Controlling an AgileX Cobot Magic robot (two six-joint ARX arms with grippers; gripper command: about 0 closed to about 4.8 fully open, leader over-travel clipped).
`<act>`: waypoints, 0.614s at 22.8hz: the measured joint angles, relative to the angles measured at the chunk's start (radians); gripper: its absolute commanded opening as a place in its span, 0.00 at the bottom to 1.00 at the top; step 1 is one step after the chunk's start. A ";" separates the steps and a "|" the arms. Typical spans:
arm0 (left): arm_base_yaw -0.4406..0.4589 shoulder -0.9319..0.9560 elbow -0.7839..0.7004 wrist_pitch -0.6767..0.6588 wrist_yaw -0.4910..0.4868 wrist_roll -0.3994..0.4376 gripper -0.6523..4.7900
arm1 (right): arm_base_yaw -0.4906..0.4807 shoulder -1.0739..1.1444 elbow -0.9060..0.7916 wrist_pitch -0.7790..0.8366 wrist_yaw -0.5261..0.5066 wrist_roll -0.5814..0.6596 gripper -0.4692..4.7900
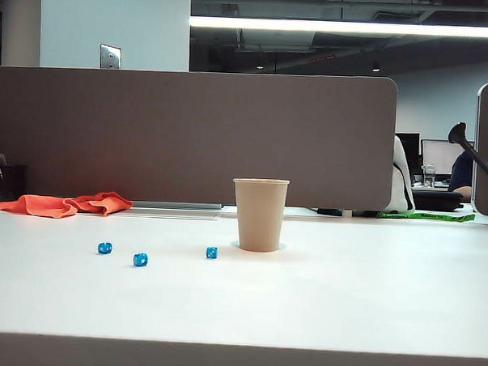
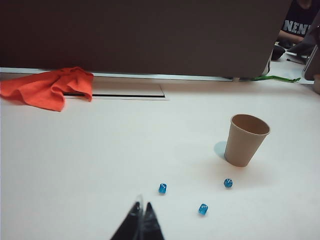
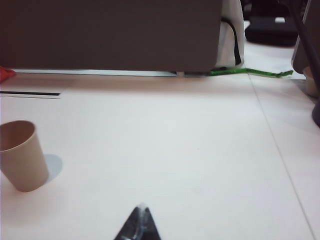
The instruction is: Pick up the dice with a different color and drop it into the paper cup.
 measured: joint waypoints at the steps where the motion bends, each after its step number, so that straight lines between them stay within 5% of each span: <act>1: 0.000 0.000 -0.021 0.034 -0.001 0.000 0.11 | 0.000 -0.050 -0.031 0.005 -0.001 -0.001 0.08; 9: 0.000 0.000 -0.066 0.112 -0.007 0.020 0.11 | -0.028 -0.474 -0.212 0.004 0.019 -0.027 0.08; 14: -0.001 0.000 -0.066 0.125 -0.006 0.026 0.11 | -0.093 -0.498 -0.277 -0.049 -0.027 -0.030 0.08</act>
